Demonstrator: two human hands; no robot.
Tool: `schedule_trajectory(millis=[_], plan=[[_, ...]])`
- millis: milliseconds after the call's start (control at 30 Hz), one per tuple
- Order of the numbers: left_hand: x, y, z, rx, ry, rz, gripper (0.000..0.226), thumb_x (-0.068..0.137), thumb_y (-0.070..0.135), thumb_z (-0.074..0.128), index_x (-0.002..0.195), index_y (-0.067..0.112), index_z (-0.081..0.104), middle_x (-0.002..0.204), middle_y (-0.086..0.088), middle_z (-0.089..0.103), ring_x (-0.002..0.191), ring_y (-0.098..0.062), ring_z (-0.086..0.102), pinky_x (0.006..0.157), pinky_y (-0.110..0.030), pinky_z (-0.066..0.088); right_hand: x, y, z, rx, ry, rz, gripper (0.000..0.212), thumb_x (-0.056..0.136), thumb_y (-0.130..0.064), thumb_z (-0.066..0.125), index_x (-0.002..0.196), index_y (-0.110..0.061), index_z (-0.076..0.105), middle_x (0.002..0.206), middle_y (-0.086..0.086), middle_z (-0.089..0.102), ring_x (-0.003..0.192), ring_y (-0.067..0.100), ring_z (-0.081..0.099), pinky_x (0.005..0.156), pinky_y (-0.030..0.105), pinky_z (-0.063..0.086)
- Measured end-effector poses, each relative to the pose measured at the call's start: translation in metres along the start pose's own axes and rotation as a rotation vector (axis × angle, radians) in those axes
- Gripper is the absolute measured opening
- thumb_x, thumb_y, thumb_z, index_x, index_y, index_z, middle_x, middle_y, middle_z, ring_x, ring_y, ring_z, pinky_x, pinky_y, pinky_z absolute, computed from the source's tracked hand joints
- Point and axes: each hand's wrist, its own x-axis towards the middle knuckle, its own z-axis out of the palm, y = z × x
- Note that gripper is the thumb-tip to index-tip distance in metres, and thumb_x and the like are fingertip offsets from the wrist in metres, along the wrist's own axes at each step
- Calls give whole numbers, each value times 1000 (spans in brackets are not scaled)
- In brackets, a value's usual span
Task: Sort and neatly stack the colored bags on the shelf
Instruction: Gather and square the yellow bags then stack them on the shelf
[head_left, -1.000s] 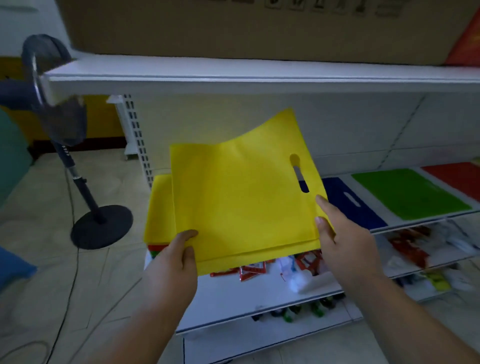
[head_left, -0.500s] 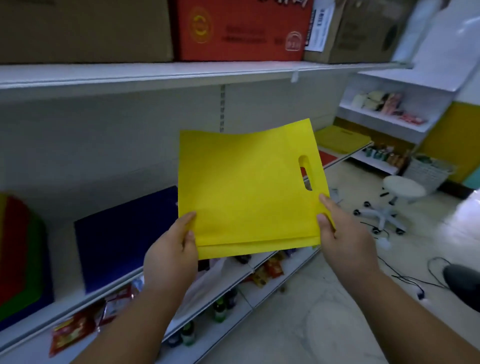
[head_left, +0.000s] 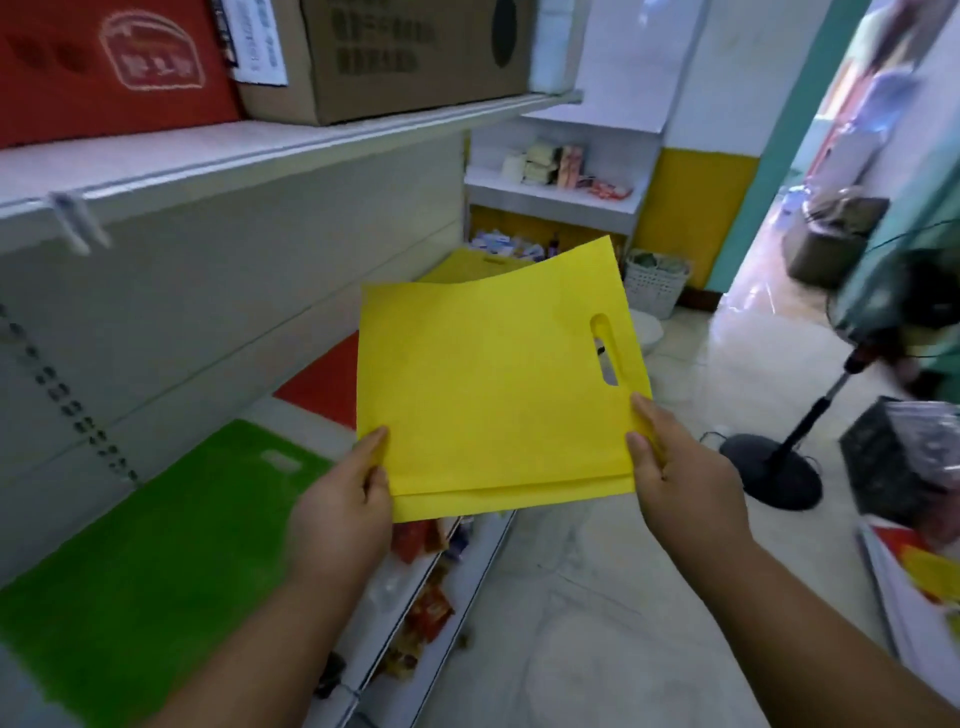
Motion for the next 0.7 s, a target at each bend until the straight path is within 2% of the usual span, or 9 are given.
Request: schedule_trajectory(millis=[100,200,267,333,400,467,600,700], plan=[[47,31,44,20,-38,84,45,96,23,54,138,37,53,79,3,58,58,-13,51,50,-26,39,47,36,2,17,46,62,43,98,-32,52,141,-36,48,104,13,71,86,35,63,69,42,52],[89,51,93,58,-46,132,45,95,23,54,138,38,52,92,-3,68,62,-18,55,52,-27,37,95,75,16,24,33,104,44,98,-34,51,141,-38,46,109,11,70,89,33,64,73,43,53],[113,64,125,53,-55,117,45,96,23,54,138,37,53,104,-7,71,70,-24,60,58,-32,45,132,99,27,39,33,92,43,98,-35,50,141,-38,46,111,9,70,84,31,65,72,40,53],[139,79,159,68,-34,92,45,96,22,54,139,35,53,107,-8,71,75,-26,62,62,-35,49,181,123,39,70,27,55,43,98,-33,51,141,-35,47,120,6,67,92,29,65,73,32,49],[165,95,185,89,-3,40,46,96,21,53,140,36,52,97,-7,71,70,-25,61,60,-35,49,232,140,48,59,-15,0,42,98,-30,51,141,-31,49,125,6,65,103,29,62,74,30,43],[186,110,201,81,32,-22,46,96,22,52,140,37,51,85,-3,68,63,-20,57,56,-34,46,281,145,54,57,-64,-67,43,98,-31,51,141,-31,48,122,8,66,99,31,62,73,34,45],[236,128,223,109,105,-128,45,97,24,49,140,38,50,93,-6,68,69,-19,55,63,-37,50,375,145,81,77,-153,-185,42,98,-31,51,140,-31,49,119,8,67,99,31,62,73,37,48],[269,125,236,123,142,-188,44,99,26,48,139,44,47,87,-13,68,58,-23,58,56,-44,53,431,141,117,103,-251,-257,43,99,-33,49,142,-30,47,123,10,66,103,32,62,78,41,51]])
